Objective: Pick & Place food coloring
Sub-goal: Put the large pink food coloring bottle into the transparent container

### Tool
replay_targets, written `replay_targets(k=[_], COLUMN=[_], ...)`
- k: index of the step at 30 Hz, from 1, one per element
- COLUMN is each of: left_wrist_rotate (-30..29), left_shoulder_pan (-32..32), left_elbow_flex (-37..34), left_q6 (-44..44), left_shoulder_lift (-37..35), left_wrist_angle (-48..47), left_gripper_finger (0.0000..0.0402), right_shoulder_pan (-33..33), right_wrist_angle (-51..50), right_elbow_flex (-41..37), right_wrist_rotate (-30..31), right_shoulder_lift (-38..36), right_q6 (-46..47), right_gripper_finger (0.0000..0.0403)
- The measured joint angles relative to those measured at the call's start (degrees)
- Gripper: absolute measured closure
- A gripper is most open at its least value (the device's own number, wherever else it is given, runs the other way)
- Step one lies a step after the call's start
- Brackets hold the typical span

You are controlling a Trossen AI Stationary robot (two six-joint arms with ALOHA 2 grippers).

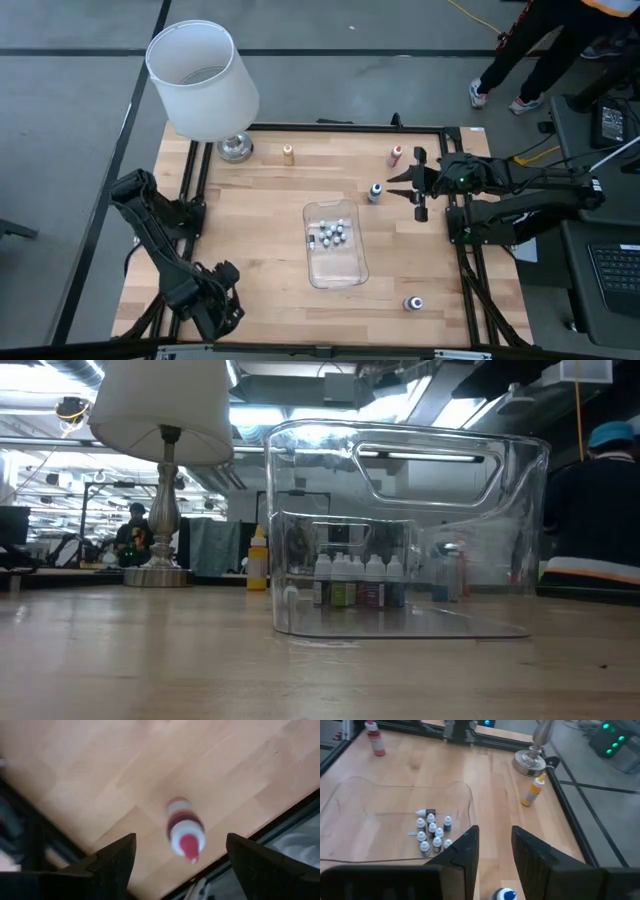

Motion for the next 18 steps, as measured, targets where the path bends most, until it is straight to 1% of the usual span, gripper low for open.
replay_targets(k=[5, 9, 15, 18], left_wrist_rotate=[-0.47, -0.9, -1.35, -0.97], left_shoulder_pan=[0.02, 0.04, 0.54, 0.63], left_elbow_flex=[-4.51, -8.33, -11.86, -11.99], left_q6=[-0.47, -0.73, -1.83, -1.83], left_shoulder_lift=[0.09, 0.1, 0.1, 0.1], left_wrist_angle=[8.89, 13.86, 16.39, 16.59], left_gripper_finger=[0.0101, 0.0102, 0.0104, 0.0121], right_shoulder_pan=[0.0, 0.0, 0.0, 0.0], right_wrist_angle=[-0.04, -0.06, -0.09, -0.11], right_elbow_flex=[0.0, 0.0, 0.0, 0.0], right_wrist_rotate=[-0.39, -0.39, -0.39, -0.38], right_shoulder_lift=[0.0, 0.0, 0.0, 0.0], right_q6=[-0.12, -0.15, 0.66, 1.37], right_gripper_finger=[0.0286, 0.0286, 0.0286, 0.0286])
